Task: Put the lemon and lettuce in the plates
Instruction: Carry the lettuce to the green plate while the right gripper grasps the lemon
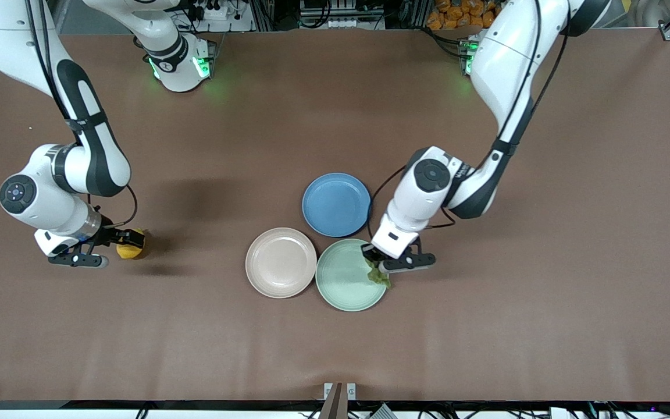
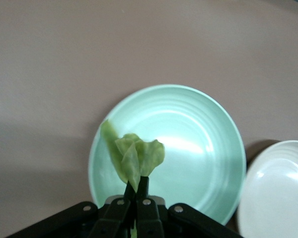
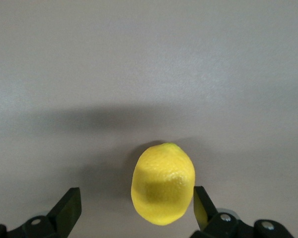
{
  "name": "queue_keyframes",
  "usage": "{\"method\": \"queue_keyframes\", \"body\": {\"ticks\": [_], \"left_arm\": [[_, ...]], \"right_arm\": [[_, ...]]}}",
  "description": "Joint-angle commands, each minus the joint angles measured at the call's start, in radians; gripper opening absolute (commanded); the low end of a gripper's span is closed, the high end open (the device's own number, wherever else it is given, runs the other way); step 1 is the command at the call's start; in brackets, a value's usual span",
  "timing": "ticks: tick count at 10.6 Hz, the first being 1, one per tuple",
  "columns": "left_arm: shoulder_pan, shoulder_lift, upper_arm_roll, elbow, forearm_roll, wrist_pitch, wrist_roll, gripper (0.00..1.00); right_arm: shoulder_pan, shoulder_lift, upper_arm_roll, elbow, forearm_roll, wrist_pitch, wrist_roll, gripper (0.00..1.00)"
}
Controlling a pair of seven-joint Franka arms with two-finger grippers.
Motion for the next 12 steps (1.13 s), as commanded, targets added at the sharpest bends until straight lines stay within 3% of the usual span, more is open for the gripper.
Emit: {"method": "queue_keyframes", "body": {"ticks": [1,4,5,6,12], "left_arm": [[-0.052,0.024,0.011,0.029,-0.016,0.032,-0.125,0.0],[-0.061,0.038,0.014,0.034,-0.013,0.047,-0.13,0.0],[-0.06,0.042,0.014,0.049,-0.013,0.047,-0.138,0.57],[-0.069,0.044,0.019,0.066,-0.007,0.047,-0.133,1.0],[-0.047,-0.077,0.09,0.1,0.015,0.038,-0.123,1.0]], "right_arm": [[-0.032,0.025,0.008,0.001,0.04,0.026,-0.067,1.0],[-0.052,0.059,0.006,0.003,0.039,0.069,-0.137,1.0],[-0.054,0.068,0.008,0.003,0.039,0.077,-0.145,1.0],[-0.052,0.075,0.008,0.004,0.039,0.082,-0.145,1.0],[-0.049,0.136,0.009,0.006,0.039,0.139,-0.144,1.0]]}}
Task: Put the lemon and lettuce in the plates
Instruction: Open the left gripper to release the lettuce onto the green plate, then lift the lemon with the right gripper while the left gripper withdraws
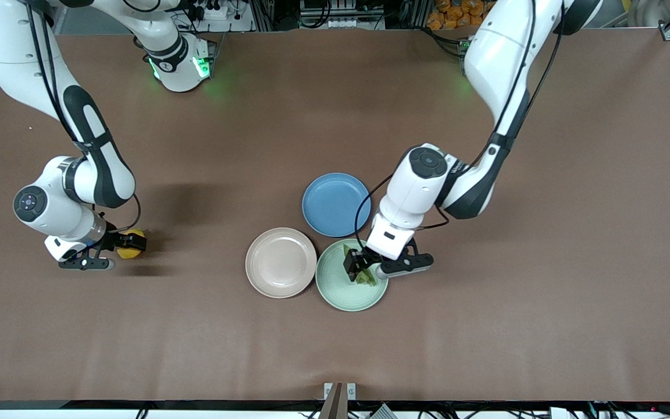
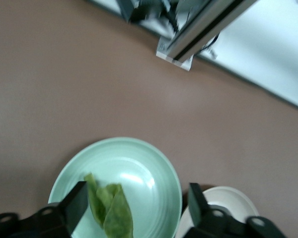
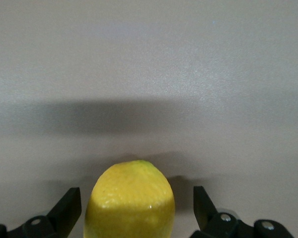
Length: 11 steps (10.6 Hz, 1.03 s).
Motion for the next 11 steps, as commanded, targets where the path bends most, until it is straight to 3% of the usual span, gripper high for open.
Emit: {"method": "queue_keyframes", "body": {"ticks": [1,6,9,11], "left_arm": [[0.018,-0.104,0.05,-0.03,0.031,-0.038,0.012,1.0],[0.133,-0.239,0.05,-0.029,0.061,-0.347,0.28,1.0],[0.224,-0.328,0.045,-0.026,0.059,-0.519,0.513,1.0],[0.275,-0.384,0.044,-0.026,0.047,-0.634,0.625,1.0]], "right_arm": [[-0.007,0.026,0.008,0.007,0.018,0.024,-0.019,1.0],[-0.007,0.037,0.017,0.007,0.026,0.039,-0.019,0.97],[-0.004,0.037,0.017,0.012,0.026,0.034,-0.017,0.66],[-0.001,0.037,0.018,0.032,0.024,0.008,-0.016,0.64]]}}
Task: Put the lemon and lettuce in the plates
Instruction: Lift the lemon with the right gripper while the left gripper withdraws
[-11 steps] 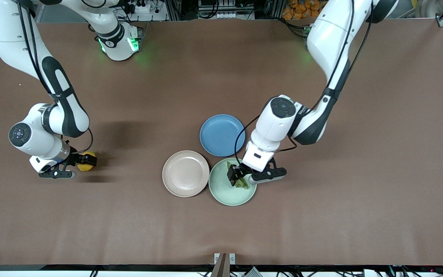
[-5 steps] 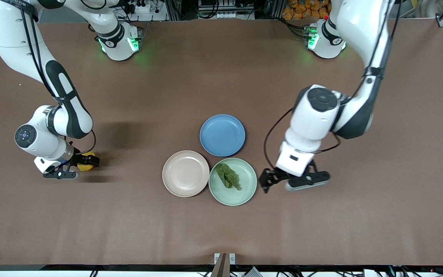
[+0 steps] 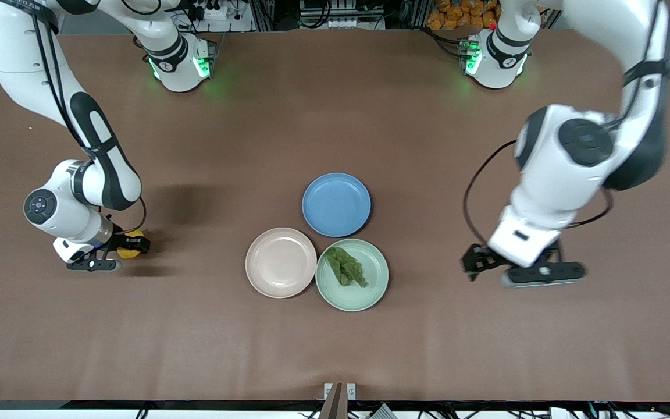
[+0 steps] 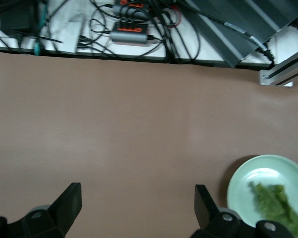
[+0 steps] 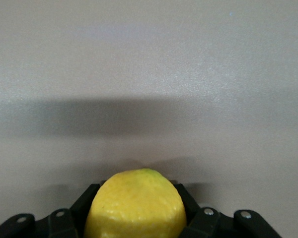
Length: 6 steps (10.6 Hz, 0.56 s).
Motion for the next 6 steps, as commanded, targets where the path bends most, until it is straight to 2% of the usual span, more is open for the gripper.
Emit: {"method": "queue_keyframes", "body": {"ticks": [1,3,4,6], "left_arm": [[0.076,-0.106,-0.015,-0.03,0.002,-0.151,0.171,1.0],[0.114,-0.159,-0.016,-0.03,-0.027,-0.26,0.237,1.0],[0.122,-0.187,-0.012,-0.03,-0.068,-0.326,0.257,1.0],[0.131,-0.25,-0.012,-0.031,-0.074,-0.456,0.262,1.0]], "right_arm": [[0.001,0.005,0.008,0.049,0.019,-0.056,-0.014,0.62],[0.0,0.007,0.008,0.121,0.019,-0.179,-0.014,0.59],[0.001,0.007,0.008,0.146,0.019,-0.214,-0.016,0.59],[0.007,0.005,0.011,0.175,0.017,-0.253,-0.029,0.59]]}}
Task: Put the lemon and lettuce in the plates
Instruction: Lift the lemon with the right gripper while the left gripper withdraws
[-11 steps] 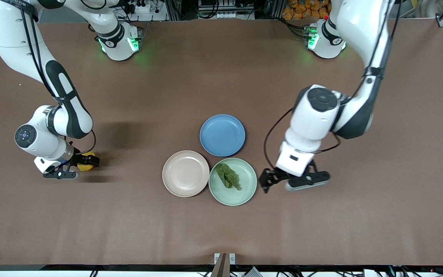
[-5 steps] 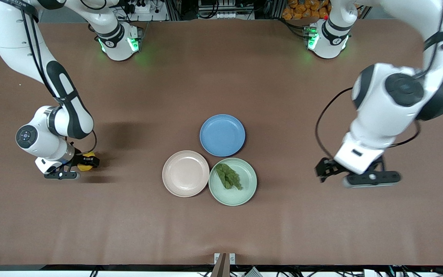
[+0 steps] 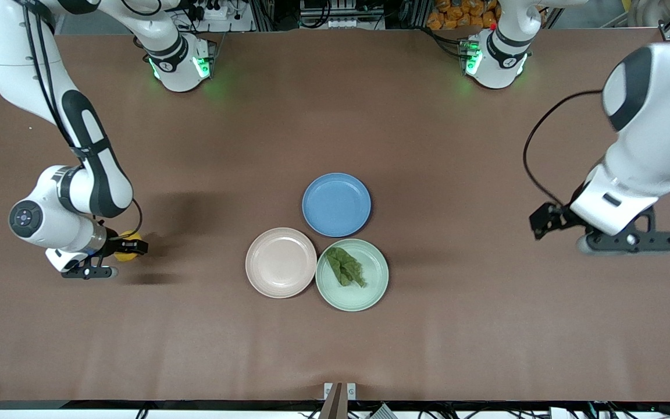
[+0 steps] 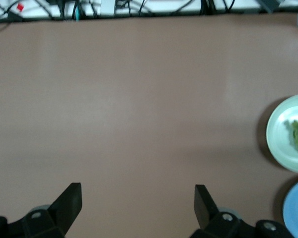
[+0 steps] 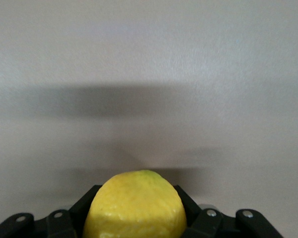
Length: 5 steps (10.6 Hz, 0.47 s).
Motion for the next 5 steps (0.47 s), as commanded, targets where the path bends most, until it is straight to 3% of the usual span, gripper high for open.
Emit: {"method": "queue_keyframes", "body": {"ticks": [1,5], "left_arm": [[0.015,-0.12,-0.008,-0.036,-0.037,-0.178,0.031,1.0],[0.027,-0.266,-0.008,-0.178,-0.075,-0.21,0.031,1.0]], "right_arm": [[0.021,0.004,0.006,0.069,0.019,-0.089,-0.021,0.59],[0.068,0.004,0.007,0.123,0.034,-0.149,-0.019,0.58]]}}
